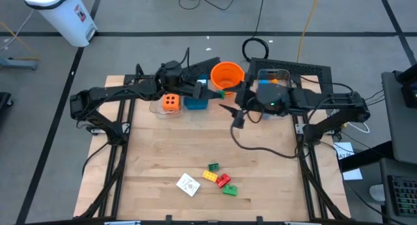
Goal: Pick & Place Toys
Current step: Put the green game piece into the right transparent bin
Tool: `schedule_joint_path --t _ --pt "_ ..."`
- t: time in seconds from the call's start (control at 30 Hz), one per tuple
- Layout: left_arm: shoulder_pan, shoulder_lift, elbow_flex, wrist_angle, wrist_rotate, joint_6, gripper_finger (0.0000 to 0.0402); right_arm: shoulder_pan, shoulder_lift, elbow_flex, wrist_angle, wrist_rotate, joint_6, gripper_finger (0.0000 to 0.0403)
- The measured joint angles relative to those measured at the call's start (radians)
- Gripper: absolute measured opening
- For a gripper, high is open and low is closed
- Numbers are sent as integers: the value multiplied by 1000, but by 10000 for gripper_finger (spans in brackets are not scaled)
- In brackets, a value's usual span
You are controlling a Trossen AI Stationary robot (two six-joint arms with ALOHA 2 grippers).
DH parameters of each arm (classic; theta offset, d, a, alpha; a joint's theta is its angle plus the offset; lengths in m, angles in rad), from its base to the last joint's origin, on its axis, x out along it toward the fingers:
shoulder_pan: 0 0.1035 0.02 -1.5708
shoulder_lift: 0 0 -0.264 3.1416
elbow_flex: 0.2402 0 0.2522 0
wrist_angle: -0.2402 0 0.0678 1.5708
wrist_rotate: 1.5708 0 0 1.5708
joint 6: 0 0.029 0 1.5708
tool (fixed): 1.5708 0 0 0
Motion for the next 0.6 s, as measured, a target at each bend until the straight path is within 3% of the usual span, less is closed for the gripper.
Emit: schedule_joint_path --t 0.17,0.3,0.6 --pt "0 0 0 -32 -8 27 105 0 69 34 -35 3 -10 258" --pt "-1 0 0 -32 -16 27 117 0 101 37 -42 12 -41 263" --pt "-1 1 -1 -34 -28 29 110 -7 110 37 -78 64 -60 263"
